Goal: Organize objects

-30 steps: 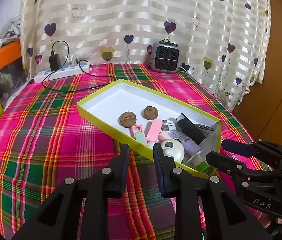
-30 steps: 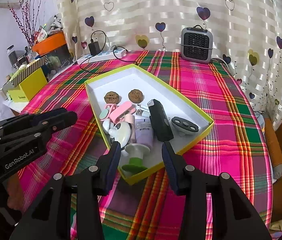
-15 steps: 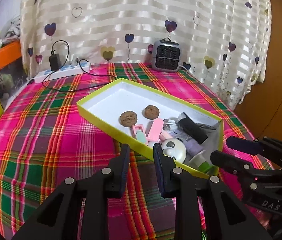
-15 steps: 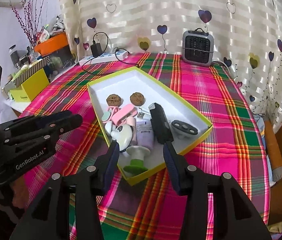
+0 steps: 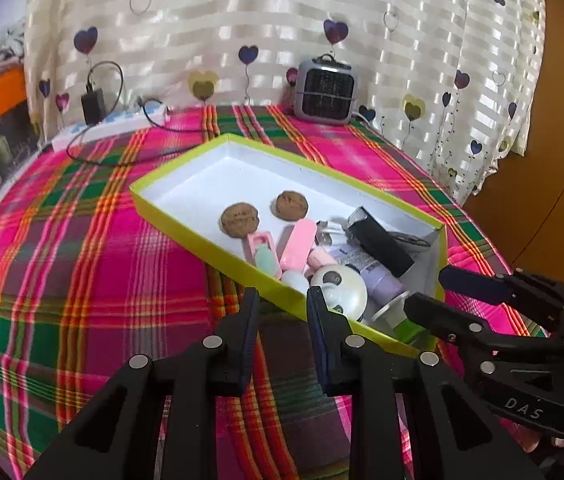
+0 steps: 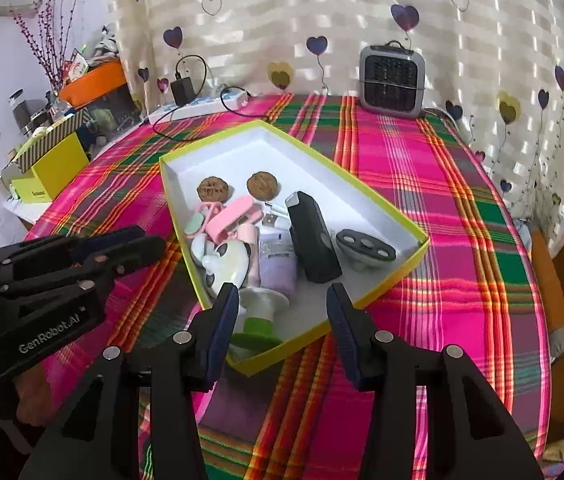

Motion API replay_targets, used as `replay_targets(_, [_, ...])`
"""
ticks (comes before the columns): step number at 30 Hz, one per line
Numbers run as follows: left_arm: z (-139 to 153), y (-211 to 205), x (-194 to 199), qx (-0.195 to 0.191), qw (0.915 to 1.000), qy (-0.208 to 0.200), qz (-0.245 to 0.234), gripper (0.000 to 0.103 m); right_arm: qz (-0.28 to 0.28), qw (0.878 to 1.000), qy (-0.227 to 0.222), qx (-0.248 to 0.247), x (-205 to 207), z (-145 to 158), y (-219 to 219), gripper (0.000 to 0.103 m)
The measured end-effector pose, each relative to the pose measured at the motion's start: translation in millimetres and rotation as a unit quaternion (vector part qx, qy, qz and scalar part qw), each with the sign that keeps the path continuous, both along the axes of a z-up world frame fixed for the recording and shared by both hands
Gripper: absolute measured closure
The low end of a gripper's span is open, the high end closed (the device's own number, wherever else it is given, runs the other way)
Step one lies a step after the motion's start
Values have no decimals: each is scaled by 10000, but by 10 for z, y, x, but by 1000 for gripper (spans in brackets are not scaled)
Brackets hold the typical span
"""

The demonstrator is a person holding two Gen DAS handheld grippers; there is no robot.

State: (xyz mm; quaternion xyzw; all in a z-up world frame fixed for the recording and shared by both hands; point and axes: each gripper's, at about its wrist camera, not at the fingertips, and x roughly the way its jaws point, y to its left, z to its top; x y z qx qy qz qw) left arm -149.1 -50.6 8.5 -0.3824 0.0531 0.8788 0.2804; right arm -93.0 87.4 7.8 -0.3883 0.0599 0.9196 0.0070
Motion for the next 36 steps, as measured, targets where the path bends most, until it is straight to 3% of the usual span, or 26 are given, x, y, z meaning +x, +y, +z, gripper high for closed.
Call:
replay_targets(24, [-22,-24,-82,-277,9992,135,251,81,-25,9999,-47,120,-81,38,15,56])
replay_targets(36, [21,-50,-34,-192,9997,94,145,81,-18,9998,-16,176,-71,68,-4,56])
